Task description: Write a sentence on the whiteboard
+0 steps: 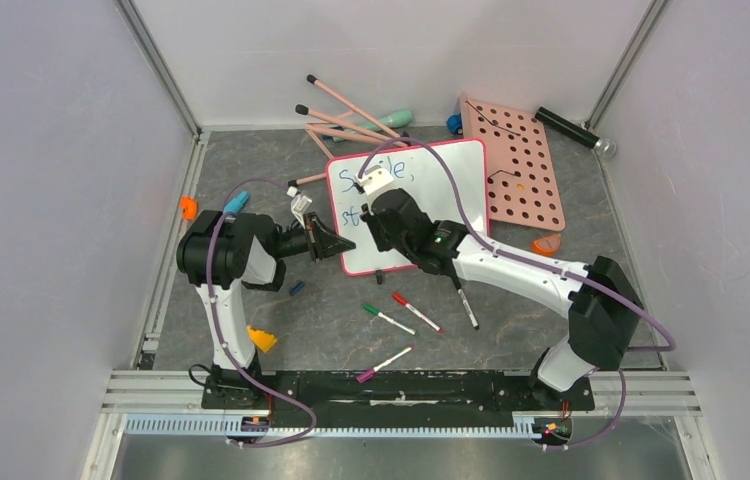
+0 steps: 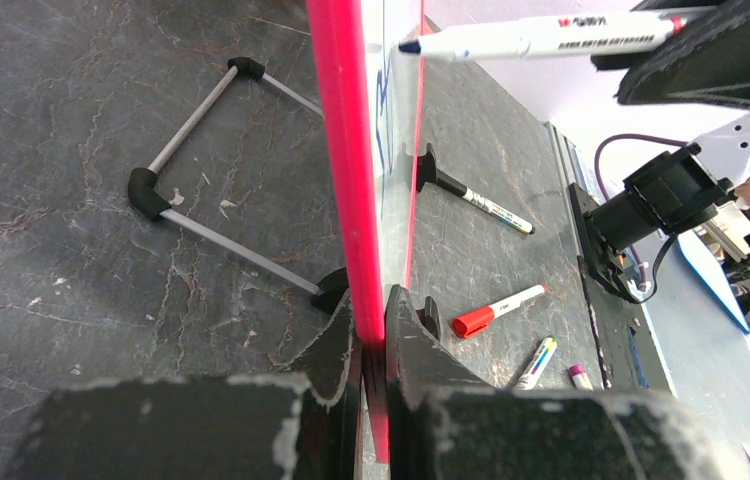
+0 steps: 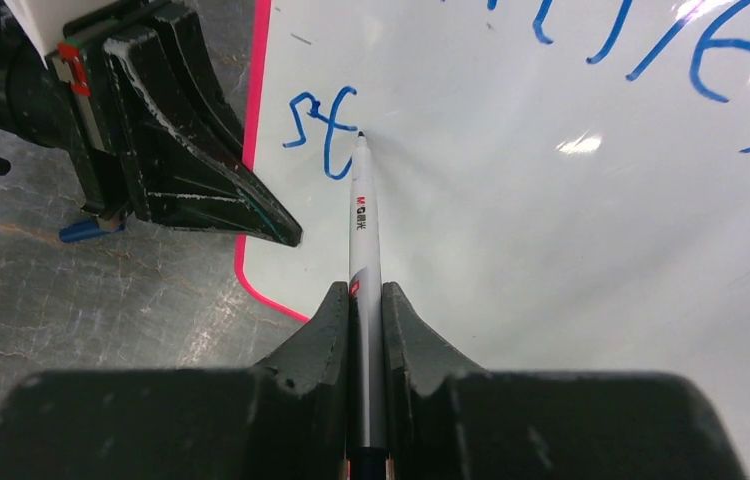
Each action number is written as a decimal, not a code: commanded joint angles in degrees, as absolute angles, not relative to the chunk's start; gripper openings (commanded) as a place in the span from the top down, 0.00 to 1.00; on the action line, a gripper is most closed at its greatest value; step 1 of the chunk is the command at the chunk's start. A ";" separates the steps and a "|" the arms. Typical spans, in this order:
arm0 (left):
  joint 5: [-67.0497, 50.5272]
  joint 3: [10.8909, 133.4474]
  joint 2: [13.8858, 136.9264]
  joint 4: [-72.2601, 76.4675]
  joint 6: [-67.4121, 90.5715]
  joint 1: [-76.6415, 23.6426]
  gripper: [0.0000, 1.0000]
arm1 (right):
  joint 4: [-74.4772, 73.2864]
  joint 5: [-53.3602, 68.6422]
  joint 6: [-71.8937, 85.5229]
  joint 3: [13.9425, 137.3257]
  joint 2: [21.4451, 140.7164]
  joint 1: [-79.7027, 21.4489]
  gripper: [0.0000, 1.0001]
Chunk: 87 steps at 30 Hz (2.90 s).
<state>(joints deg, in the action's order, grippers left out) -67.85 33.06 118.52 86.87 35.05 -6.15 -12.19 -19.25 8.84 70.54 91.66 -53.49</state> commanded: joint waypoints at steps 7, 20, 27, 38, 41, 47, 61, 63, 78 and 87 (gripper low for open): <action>-64.34 32.72 121.72 89.21 20.26 -5.73 0.98 | -8.67 -16.61 7.35 69.21 85.46 -53.17 1.00; -64.42 32.76 121.72 89.21 20.30 -5.76 0.98 | -11.60 -20.63 7.82 70.75 88.42 -53.22 1.00; -64.43 32.74 121.70 89.22 20.29 -5.75 0.98 | -11.93 -21.21 7.69 71.10 89.81 -53.17 1.00; -64.45 32.82 121.67 89.23 20.39 -5.71 0.98 | -12.53 -23.70 7.51 72.49 91.05 -53.11 1.00; -64.47 32.75 121.73 89.21 20.39 -5.71 0.98 | -12.49 -24.05 7.39 73.01 91.57 -53.09 1.00; -64.47 32.71 121.68 89.21 20.39 -5.76 0.98 | -12.69 -22.09 6.76 74.48 93.01 -53.10 1.00; -64.53 32.70 121.66 89.21 20.31 -5.71 0.98 | -12.47 -18.35 6.83 70.10 90.93 -53.11 1.00; -64.51 32.75 121.67 89.21 20.31 -5.71 0.98 | -12.73 -18.56 6.85 69.79 90.54 -53.08 1.00; -64.51 32.71 121.67 89.21 20.37 -5.65 0.98 | -14.20 -23.42 6.91 72.60 91.17 -52.84 1.00; -64.43 32.82 121.68 89.21 20.39 -5.69 0.98 | -14.49 -22.90 6.67 74.70 92.11 -52.66 1.00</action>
<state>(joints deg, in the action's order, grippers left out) -67.83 33.10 118.52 86.80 35.05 -6.13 -15.25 -20.78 7.40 71.92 91.88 -53.25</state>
